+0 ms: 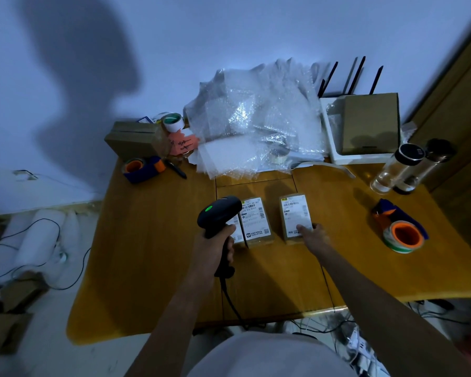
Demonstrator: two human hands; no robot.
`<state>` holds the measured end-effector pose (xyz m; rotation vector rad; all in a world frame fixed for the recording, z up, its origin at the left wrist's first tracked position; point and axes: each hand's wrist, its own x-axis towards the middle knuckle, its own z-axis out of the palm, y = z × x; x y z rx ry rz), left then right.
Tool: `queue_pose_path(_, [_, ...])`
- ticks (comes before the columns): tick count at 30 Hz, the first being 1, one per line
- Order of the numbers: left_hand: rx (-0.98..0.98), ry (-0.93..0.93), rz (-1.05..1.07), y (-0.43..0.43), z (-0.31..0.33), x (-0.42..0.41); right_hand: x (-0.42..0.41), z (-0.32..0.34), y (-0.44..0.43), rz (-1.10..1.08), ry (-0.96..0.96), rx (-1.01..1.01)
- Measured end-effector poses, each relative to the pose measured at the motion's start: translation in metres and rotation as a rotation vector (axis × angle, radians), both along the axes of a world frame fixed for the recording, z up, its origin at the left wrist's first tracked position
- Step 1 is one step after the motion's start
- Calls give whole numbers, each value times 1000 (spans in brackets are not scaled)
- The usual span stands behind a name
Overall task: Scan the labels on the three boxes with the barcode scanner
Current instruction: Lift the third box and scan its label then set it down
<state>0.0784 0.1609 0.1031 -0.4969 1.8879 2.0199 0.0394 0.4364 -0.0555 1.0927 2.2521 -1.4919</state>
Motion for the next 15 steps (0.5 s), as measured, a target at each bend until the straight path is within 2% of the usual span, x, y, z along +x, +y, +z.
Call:
queue_pose_path(7, [-17, -3, 5, 1, 0, 2, -7, -17, 0, 111, -30, 113])
queue_pose_path(15, [-10, -11, 27, -2, 0, 3, -13, -27, -10, 163, -9, 94])
